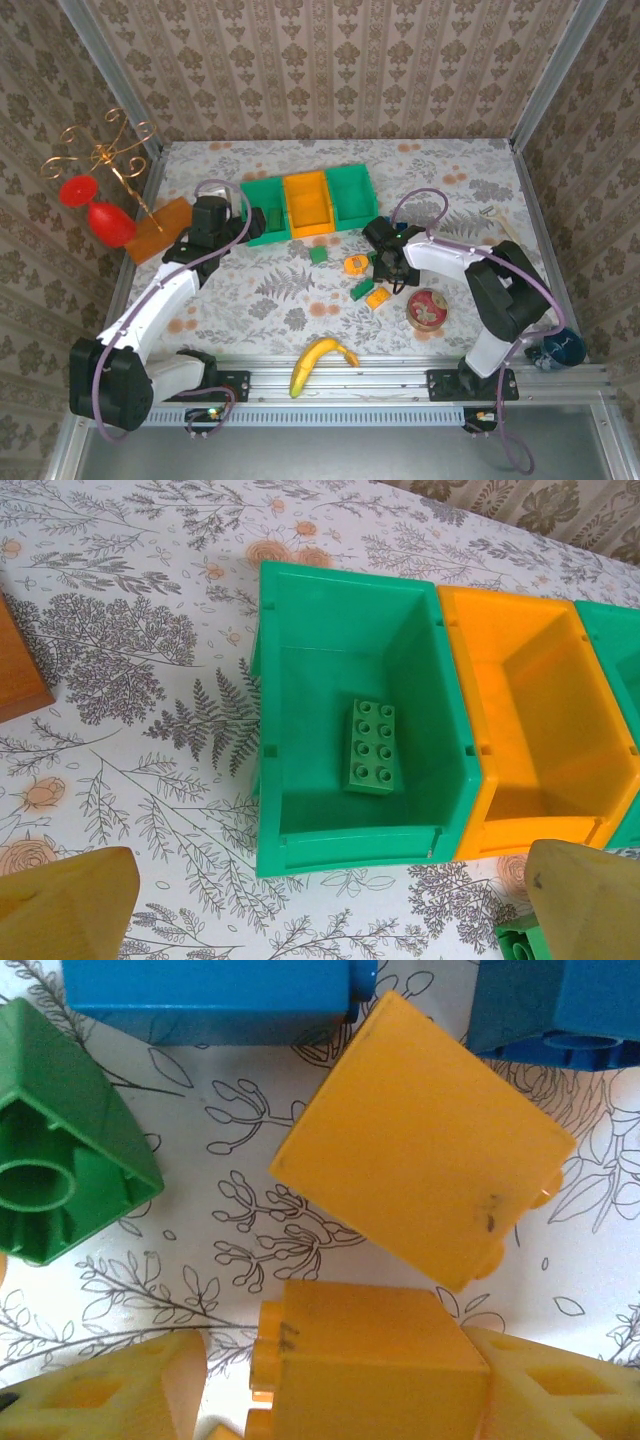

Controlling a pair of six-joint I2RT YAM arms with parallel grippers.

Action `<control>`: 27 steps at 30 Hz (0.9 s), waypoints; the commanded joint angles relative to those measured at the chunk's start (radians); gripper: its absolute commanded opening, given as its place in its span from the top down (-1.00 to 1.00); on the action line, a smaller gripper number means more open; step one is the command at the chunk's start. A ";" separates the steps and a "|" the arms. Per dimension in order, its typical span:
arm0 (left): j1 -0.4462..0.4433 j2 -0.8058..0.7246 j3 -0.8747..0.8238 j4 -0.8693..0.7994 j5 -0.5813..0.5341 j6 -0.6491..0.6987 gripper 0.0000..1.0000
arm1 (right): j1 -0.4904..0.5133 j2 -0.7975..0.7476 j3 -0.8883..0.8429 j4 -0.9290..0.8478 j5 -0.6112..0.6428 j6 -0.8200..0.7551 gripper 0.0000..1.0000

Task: Sort the legos into containers by color
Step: Pick up the lego from the center of the table.

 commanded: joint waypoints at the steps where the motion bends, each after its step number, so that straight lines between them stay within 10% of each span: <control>1: 0.010 0.009 0.007 0.013 0.014 -0.015 -1.00 | -0.006 0.028 0.019 0.014 -0.010 0.010 -0.23; 15: 0.015 0.006 0.005 -0.003 0.014 -0.008 -1.00 | 0.000 -0.026 0.022 0.002 -0.002 -0.013 0.44; 27: 0.017 -0.004 -0.003 -0.004 0.031 -0.016 -1.00 | 0.110 -0.091 0.173 -0.048 0.079 -0.087 0.58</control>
